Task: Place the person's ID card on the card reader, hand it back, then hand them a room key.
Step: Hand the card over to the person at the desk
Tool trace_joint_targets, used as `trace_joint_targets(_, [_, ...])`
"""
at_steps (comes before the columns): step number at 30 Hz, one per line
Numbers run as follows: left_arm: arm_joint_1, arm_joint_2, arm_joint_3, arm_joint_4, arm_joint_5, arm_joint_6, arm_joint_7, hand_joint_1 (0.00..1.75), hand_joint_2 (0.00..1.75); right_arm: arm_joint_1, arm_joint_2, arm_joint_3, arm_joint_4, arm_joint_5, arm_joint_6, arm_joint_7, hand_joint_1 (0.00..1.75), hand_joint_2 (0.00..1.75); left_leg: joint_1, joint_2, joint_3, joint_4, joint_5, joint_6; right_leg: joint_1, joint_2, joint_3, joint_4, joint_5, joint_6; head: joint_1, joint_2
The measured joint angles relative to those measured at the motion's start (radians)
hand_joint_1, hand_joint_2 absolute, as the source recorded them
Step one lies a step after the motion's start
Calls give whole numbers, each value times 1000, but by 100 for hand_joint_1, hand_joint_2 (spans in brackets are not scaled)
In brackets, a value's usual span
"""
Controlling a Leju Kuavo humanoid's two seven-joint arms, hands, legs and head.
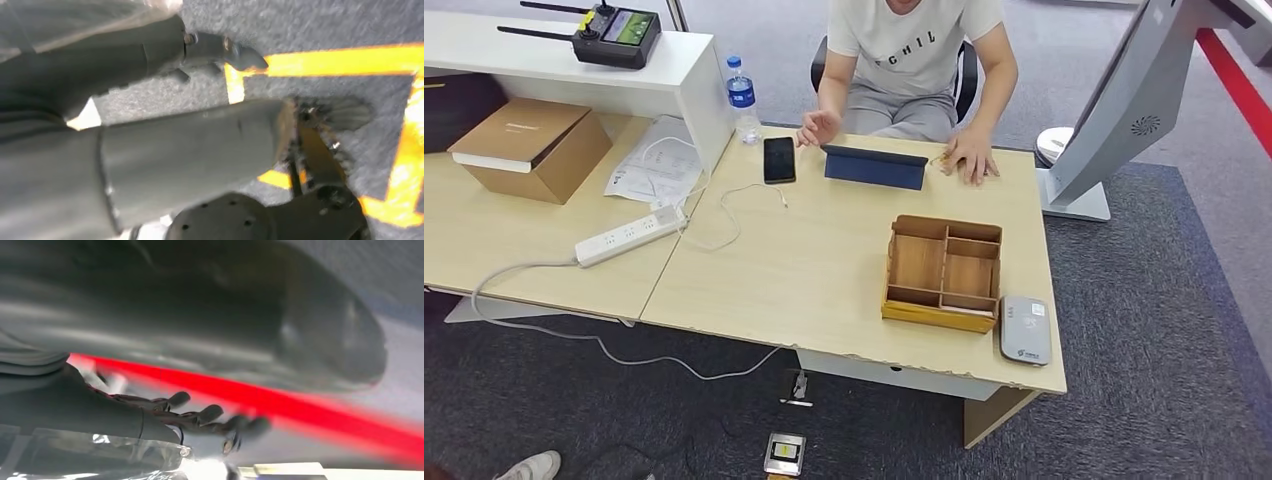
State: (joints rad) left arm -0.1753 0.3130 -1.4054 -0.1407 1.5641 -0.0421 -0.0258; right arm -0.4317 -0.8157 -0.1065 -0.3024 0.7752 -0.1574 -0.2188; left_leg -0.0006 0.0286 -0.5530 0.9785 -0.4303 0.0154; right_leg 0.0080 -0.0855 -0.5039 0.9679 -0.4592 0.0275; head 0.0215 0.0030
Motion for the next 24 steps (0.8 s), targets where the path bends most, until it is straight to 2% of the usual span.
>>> trace_joint_targets(3, [1, -4, 8, 0, 0, 16, -1, 0, 0, 147, 64, -76, 26, -42, -18, 21, 0, 0, -1, 1, 2, -3, -1, 0, -1, 1, 1, 0, -2, -2, 0, 0])
trace_joint_targets(5, [1, -7, 16, -1, 0, 33, 4, 0, 0, 209, 118, -121, 44, -52, -8, 79, 0, 0, -1, 4, 4, -4, -1, 0, -1, 4, 1, 0, -2, -2, -1, 0])
trace_joint_targets(9, [-3, -15, 35, -3, 0, 66, 14, 0, 0, 273, 268, -174, 73, -54, -8, 206, 0, 0, 1, 10, 7, -4, -3, -4, 0, 11, 0, 1, -2, -3, 0, 0])
trace_joint_targets(12, [-4, -21, 50, -4, 0, 80, 15, 0, 0, 295, 363, -202, 89, -57, -22, 245, 0, 0, 1, 11, 8, -5, -2, -5, 0, 12, 0, 1, -3, -5, -1, 0])
trace_joint_targets(17, [-4, -24, 68, -4, 0, 98, 12, 0, 0, 304, 444, -233, 101, -50, -34, 209, 0, 0, 2, 11, 9, -6, -1, -7, 0, 12, 0, 2, -3, -6, 0, 0])
trace_joint_targets(24, [-4, -25, 97, -4, 0, 110, -6, 0, 0, 305, 496, -260, 108, -42, -52, 113, 0, 0, 2, 11, 9, -6, 0, -6, -2, 12, 0, 2, -2, -5, 0, 0])
